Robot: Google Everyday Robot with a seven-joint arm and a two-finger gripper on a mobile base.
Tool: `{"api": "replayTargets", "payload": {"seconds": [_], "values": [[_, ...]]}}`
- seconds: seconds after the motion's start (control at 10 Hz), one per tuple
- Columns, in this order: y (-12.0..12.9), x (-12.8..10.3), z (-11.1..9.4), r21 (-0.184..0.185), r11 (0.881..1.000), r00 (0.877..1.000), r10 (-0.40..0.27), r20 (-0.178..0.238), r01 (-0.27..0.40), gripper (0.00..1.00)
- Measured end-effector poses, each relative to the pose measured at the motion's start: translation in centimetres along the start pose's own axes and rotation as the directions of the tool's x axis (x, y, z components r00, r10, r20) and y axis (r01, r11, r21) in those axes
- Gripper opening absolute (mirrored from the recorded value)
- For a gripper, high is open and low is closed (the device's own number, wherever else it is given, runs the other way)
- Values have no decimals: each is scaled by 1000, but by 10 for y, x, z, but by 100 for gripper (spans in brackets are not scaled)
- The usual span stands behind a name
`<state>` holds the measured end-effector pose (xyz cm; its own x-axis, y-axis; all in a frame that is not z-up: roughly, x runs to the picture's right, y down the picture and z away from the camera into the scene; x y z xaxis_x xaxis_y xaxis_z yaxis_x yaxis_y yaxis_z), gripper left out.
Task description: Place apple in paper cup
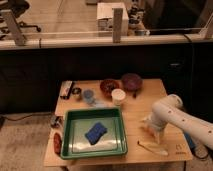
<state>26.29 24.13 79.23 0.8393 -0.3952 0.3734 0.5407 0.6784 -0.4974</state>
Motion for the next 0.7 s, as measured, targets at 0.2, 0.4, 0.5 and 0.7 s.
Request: {"api": "replayTargets", "payload": {"seconds": [0.2,0.4,0.5,0.7], "values": [[0,-2,1,0,1000,1000,-7,4,7,80],[-1,-4,3,-2,1000,1000,-9,9,9,80],[-2,-5,4,-2,1000,1000,-10,12,10,80],[-4,-7,6,-4,1000,1000,-13,18,13,80]]}}
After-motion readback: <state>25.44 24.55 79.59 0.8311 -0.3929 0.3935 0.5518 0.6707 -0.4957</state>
